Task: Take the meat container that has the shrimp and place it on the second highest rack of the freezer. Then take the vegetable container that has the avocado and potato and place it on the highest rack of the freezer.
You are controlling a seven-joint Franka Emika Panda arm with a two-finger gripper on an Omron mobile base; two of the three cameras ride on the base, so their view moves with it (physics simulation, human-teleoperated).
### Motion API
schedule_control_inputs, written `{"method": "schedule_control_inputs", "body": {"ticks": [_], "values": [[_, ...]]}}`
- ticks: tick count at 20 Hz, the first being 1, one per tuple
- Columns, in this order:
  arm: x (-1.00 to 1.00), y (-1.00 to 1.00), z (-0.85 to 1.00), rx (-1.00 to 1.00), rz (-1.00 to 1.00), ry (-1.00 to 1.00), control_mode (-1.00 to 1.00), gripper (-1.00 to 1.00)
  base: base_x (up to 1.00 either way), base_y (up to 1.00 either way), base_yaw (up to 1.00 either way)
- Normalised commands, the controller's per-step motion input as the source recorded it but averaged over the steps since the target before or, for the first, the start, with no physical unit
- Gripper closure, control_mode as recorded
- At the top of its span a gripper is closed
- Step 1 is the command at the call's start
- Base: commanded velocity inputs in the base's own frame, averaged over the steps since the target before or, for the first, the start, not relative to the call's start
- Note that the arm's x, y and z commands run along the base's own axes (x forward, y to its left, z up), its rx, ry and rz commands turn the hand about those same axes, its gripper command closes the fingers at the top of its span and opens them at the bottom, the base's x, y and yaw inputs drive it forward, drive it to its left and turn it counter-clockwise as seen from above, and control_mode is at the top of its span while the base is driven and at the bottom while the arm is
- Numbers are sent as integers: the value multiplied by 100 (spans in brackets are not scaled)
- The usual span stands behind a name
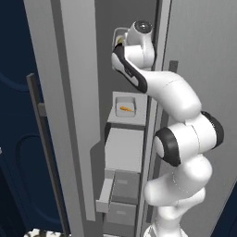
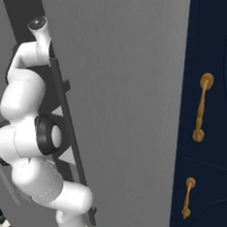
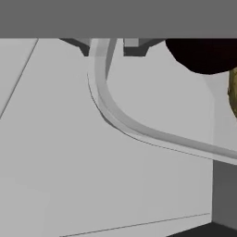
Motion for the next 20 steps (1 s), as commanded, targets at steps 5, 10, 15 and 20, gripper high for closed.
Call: {"method": "schedule_control_inputs", "body": {"ticks": [5, 10, 15, 20], "values": [[28, -8, -33, 0, 0, 19, -100, 100, 0, 0, 0], [11, -3, -41, 0, 0, 13, -100, -100, 0, 0, 0], [-7, -1, -20, 0, 0, -8, -100, -100, 0, 0, 0], [-26, 0, -1, 0, 2, -19, -100, -100, 0, 0, 0]]}}
